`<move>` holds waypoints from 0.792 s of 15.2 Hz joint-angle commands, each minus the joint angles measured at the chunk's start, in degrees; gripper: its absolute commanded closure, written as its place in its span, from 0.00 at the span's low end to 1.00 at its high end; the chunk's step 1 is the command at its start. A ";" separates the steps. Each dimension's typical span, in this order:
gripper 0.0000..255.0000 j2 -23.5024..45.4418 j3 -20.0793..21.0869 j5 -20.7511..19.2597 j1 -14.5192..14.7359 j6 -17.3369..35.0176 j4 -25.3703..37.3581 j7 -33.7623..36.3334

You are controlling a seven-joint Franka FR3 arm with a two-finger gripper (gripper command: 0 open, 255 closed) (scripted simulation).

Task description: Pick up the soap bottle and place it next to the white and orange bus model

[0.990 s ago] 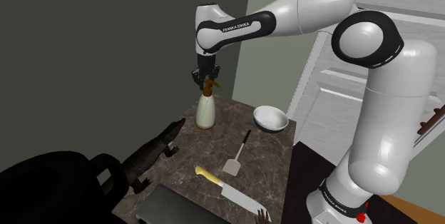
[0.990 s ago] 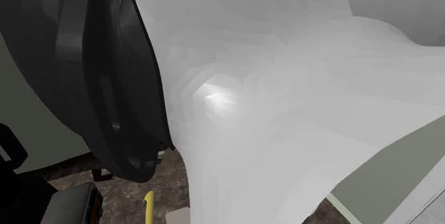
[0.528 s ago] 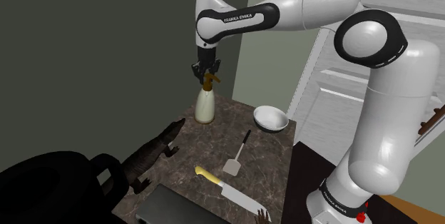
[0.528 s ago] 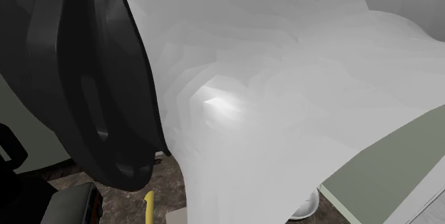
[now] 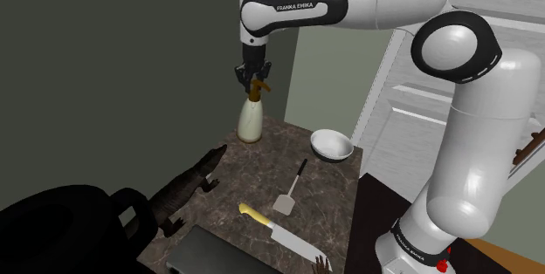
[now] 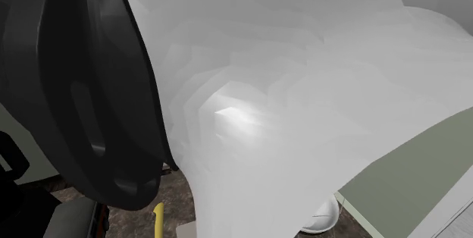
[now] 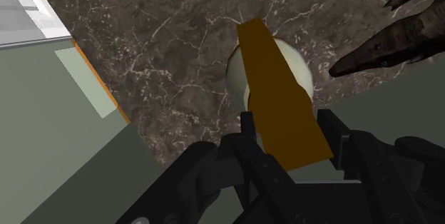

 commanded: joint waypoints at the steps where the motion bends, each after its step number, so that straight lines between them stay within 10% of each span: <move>1: 1.00 -0.12 0.04 0.03 0.06 -1.59 1.49 -0.04; 12: 1.00 0.91 0.12 -0.04 0.41 -10.53 11.47 -0.41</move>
